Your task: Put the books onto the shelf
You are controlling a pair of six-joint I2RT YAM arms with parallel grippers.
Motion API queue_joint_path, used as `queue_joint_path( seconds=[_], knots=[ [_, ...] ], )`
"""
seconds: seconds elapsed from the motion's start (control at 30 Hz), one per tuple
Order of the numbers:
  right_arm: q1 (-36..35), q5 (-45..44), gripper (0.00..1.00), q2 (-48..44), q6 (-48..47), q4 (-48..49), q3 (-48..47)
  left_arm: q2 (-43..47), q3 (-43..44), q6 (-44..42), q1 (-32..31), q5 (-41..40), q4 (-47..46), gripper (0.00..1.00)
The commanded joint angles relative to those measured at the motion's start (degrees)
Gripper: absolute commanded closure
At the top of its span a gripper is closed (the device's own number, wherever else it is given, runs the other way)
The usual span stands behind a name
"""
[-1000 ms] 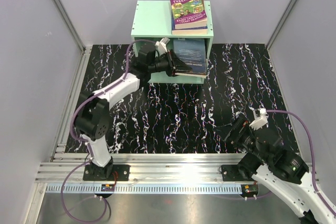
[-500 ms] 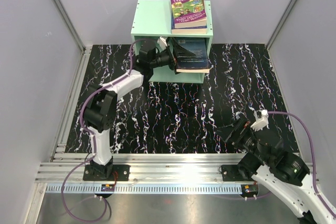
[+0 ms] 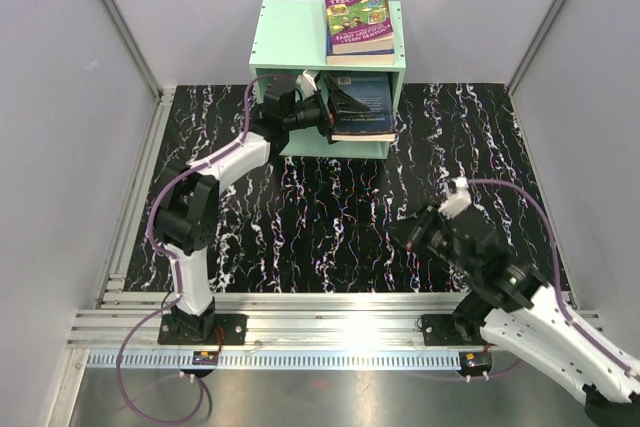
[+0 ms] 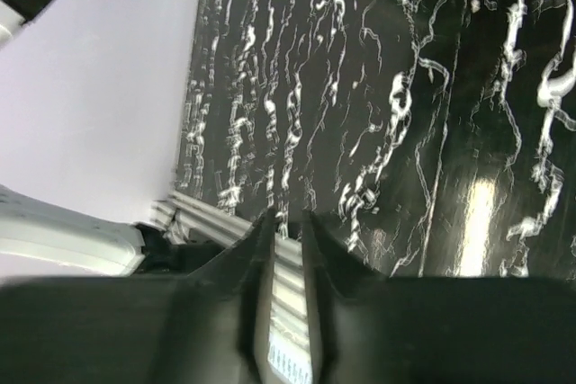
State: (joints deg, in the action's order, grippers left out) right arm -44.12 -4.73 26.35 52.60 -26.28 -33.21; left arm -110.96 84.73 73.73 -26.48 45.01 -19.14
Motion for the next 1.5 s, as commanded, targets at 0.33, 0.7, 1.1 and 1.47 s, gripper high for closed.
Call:
queue_joint_path(
  seconds=[0.33,0.7,1.1,1.47],
  knots=[
    [11.67,6.99,1.0,35.69,-8.04,24.34,-18.47,1.8,3.78,-4.12,1.43,2.97,3.84,0.01],
    [16.52,15.18,1.0,49.49,-4.7,33.65,-24.97,0.39,5.8,-4.3,1.78,4.2,4.28,0.01],
    [17.57,15.72,1.0,57.14,-5.22,35.69,-30.77,-2.25,10.72,-10.01,2.31,7.54,12.72,0.01],
    [21.44,16.69,1.0,60.05,-7.77,32.27,-34.99,-0.4,9.23,-11.42,3.8,7.9,13.42,0.01]
  ],
)
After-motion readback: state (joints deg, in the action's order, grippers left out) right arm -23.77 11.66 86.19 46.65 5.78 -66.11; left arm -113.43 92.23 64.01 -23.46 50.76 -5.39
